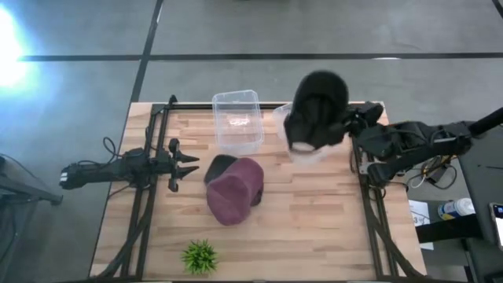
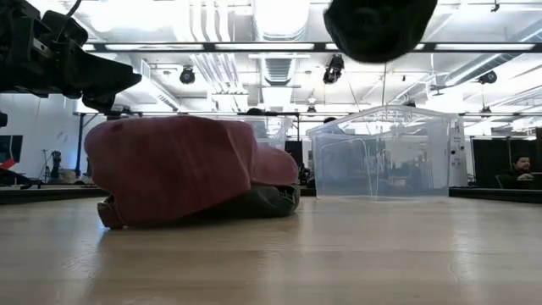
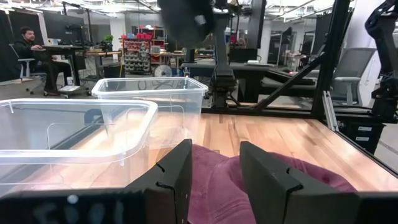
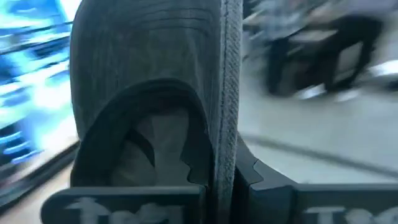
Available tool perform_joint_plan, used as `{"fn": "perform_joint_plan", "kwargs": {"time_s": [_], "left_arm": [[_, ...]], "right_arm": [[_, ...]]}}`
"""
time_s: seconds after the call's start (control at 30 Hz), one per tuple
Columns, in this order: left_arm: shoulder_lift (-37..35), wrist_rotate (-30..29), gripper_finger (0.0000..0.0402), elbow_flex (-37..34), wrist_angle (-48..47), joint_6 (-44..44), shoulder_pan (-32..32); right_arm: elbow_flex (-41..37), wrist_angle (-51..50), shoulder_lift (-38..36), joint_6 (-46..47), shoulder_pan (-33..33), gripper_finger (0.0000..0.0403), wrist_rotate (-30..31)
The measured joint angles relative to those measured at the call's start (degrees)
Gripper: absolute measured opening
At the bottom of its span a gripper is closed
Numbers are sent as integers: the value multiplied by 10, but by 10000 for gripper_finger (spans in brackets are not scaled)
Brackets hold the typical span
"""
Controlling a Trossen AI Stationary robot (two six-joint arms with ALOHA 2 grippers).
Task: Pick & Place hat
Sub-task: Put the right black cap into the right transparent bin
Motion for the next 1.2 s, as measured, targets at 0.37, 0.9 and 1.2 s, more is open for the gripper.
{"fn": "perform_joint_plan", "kwargs": {"time_s": [0.37, 0.9, 1.2], "left_arm": [[0, 0, 128, 0, 0, 0, 0], [0, 0, 128, 0, 0, 0, 0], [0, 0, 128, 0, 0, 0, 0]], "right_arm": [[-33, -44, 128, 50, -201, 13, -55], [-34, -79, 298, 58, -270, 21, -250], [-34, -100, 337, 83, -273, 86, -373]]}}
